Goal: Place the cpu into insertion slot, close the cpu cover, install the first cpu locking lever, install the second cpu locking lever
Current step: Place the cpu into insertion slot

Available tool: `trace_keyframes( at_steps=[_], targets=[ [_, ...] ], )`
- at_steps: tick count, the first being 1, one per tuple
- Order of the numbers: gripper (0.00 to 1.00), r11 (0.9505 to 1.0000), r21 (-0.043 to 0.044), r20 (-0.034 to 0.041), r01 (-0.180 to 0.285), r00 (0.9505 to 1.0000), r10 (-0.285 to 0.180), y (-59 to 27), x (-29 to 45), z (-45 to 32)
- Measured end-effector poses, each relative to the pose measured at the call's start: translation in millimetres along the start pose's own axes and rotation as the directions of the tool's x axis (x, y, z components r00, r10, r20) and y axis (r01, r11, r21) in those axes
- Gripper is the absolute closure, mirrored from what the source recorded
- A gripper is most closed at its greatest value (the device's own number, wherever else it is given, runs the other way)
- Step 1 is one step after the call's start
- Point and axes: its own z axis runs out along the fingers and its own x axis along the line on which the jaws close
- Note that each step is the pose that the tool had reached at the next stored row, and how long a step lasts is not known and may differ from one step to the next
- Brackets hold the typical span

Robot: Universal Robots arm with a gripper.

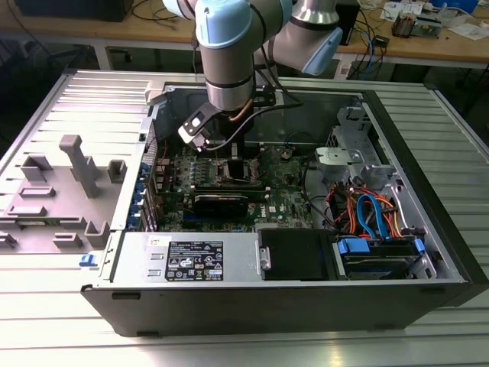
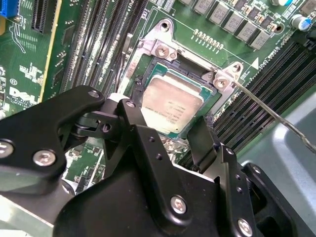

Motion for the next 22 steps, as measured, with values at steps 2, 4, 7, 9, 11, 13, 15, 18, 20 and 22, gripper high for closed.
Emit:
trace_keyframes(
  at_steps=[2,4,7,9,11,13,15,18,20,22],
  targets=[
    [0.39,1.0000,0.0002,0.0015,0.000,1.0000,0.000,0.9,0.0,0.0],
    [0.39,1.0000,0.0000,0.0028,0.000,1.0000,0.000,2.8,0.0,0.3],
    [0.39,1.0000,0.0000,0.0030,0.000,1.0000,0.000,3.0,0.0,0.5],
    [0.39,1.0000,0.0000,0.0029,0.000,1.0000,0.000,3.0,-0.1,0.6],
    [0.39,1.0000,0.0060,0.0026,0.000,1.0000,0.000,4.1,0.0,-5.5],
    [0.39,0.9999,0.0102,0.0029,0.000,1.0000,0.000,6.1,0.1,-8.8],
    [0.47,0.9993,0.0361,-0.0110,-0.002,0.9999,0.002,9.9,0.2,-11.9],
    [0.78,0.9985,0.0543,-0.0486,-0.006,0.9988,0.009,9.9,-0.3,-11.9],
    [0.89,0.9985,0.0545,-0.0491,-0.007,0.9988,0.009,9.9,-0.2,-11.9],
    [0.89,0.9985,0.0550,-0.0492,-0.006,0.9987,0.009,9.9,-0.3,-12.1]
  ],
)
